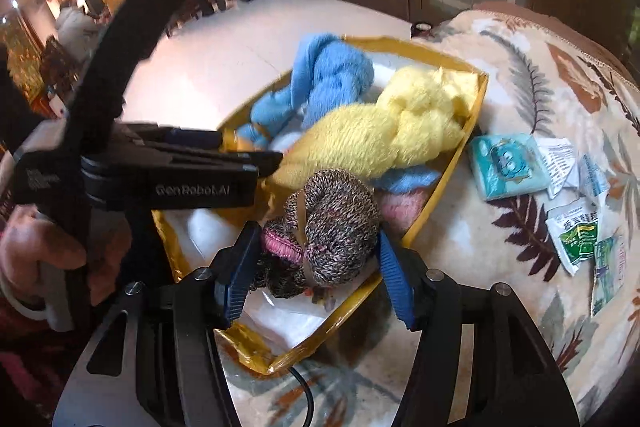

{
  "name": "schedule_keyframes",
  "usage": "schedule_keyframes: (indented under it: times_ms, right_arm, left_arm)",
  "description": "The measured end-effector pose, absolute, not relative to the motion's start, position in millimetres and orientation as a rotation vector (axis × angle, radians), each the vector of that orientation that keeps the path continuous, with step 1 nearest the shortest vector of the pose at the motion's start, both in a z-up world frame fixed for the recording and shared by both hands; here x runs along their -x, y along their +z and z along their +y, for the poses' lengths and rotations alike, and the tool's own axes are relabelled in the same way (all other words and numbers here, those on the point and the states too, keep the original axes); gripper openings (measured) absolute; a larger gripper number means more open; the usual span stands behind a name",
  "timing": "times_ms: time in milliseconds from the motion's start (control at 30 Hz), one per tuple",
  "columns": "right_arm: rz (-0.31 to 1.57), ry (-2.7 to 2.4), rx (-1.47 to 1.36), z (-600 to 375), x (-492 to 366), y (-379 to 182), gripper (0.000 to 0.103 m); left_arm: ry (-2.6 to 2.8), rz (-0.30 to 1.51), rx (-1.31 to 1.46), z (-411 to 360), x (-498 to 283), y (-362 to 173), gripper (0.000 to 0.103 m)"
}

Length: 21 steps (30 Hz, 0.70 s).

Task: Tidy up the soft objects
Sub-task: 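Carry the yellow packet and knit ball into the box and release both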

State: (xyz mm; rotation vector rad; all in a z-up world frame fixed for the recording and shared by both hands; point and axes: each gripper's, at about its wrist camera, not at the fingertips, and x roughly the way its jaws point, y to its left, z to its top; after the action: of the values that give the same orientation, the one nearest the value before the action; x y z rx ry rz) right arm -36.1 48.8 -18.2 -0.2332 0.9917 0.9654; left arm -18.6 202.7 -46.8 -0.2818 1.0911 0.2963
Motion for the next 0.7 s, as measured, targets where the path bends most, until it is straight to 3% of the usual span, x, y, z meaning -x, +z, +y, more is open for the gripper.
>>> schedule_keyframes:
  times_ms: [167, 700]
  right_arm:
    - [0.971, 1.018, 0.126, 40.4, 32.6, -3.6, 0.060]
    - [1.044, 1.029, 0.214, 56.6, 37.3, -20.2, 0.060]
  left_arm:
    - [0.316, 1.054, 0.250, 199.8, 18.6, -32.5, 0.076]
    - [0.373, 1.021, 0.186, 201.1, 24.4, -23.7, 0.076]
